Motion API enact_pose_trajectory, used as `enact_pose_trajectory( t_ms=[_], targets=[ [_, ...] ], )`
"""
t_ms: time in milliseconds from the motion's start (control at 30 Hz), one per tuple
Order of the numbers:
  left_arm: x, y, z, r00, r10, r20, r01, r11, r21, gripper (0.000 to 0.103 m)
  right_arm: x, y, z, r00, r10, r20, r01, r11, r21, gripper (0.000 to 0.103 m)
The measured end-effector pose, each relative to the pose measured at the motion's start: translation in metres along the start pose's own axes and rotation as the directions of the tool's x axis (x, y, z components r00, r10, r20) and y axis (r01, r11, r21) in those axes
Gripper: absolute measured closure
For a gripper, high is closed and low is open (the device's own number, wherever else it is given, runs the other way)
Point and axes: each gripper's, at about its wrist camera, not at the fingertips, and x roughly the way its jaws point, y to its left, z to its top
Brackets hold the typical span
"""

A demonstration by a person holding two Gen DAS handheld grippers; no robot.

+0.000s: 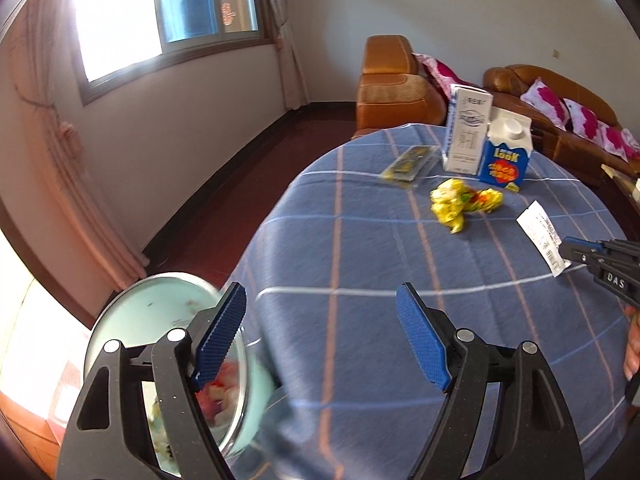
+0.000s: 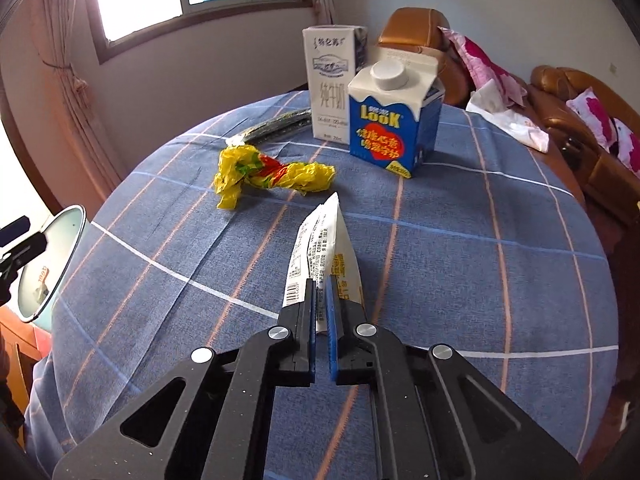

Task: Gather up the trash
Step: 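Grasp the yellow crumpled wrapper with the left tool while the right tool holds the receipt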

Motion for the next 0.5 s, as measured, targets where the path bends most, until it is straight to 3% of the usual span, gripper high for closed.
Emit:
enact_pose_trajectory(
  t_ms=[300, 500],
  targets=[
    [0.047, -0.078, 0.054, 0.998, -0.056, 0.008, 0.055, 0.996, 0.075, 0.027, -0.038, -0.059, 0.001, 0.991, -0.083, 0.106, 0.072, 0.992, 0.108, 0.098],
    [0.097, -0.113, 0.064, 0.996, -0.055, -0.065, 0.063, 0.991, 0.116, 0.027, -0.043, -0.094, -0.009, 0.989, -0.093, 0.111, 0.074, 0.983, 0.167, 0.098]
  ],
)
